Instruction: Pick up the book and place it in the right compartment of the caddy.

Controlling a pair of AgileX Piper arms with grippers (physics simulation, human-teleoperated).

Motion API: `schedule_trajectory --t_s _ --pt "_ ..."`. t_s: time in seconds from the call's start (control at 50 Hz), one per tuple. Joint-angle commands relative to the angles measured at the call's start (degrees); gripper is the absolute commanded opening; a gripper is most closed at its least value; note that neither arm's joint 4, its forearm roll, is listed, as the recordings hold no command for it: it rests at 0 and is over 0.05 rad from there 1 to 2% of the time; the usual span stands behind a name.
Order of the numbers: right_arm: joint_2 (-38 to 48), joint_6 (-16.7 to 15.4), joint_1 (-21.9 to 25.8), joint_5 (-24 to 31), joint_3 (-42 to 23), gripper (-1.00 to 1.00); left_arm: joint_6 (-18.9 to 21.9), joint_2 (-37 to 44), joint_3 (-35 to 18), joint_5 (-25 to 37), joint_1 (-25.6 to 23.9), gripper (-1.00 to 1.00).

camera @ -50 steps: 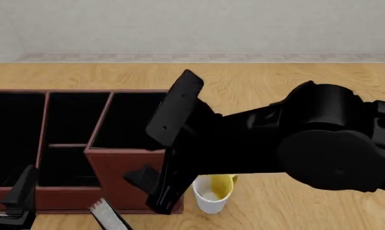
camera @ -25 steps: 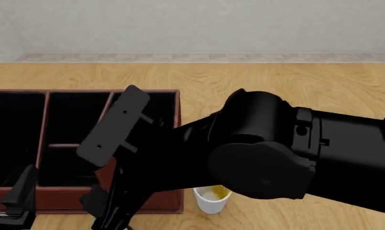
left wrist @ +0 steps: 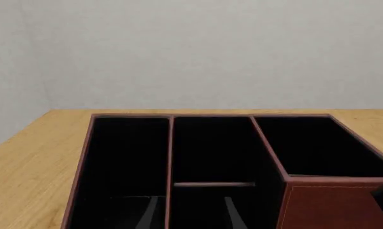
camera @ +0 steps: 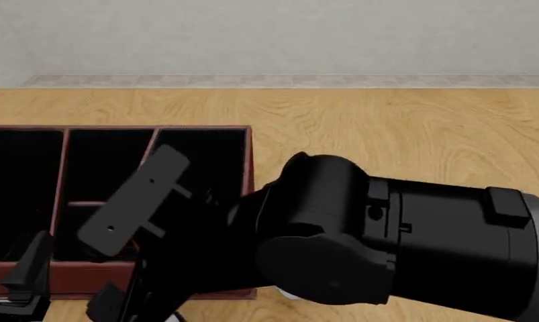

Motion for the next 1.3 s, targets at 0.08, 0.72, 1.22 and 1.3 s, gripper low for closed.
schedule_trajectory --t_s 0.08,0.72,1.22,1.3 --pt "0.0 4.29 -0.57 -2.02 3.2 1.0 -0.01 0.0 0.0 0.0 -0.01 1.0" --pt "1.28 8.81 -0.26 -3.33 6.0 1.0 0.01 0.0 0.0 0.0 0.0 1.0" --pt "2.87 8.95 -1.27 -4.07 6.95 1.0 0.0 0.0 0.0 0.0 0.0 1.0" --pt "2.99 9.28 -1.45 -4.34 7.33 1.0 0.0 0.01 0.0 0.0 0.0 1.0"
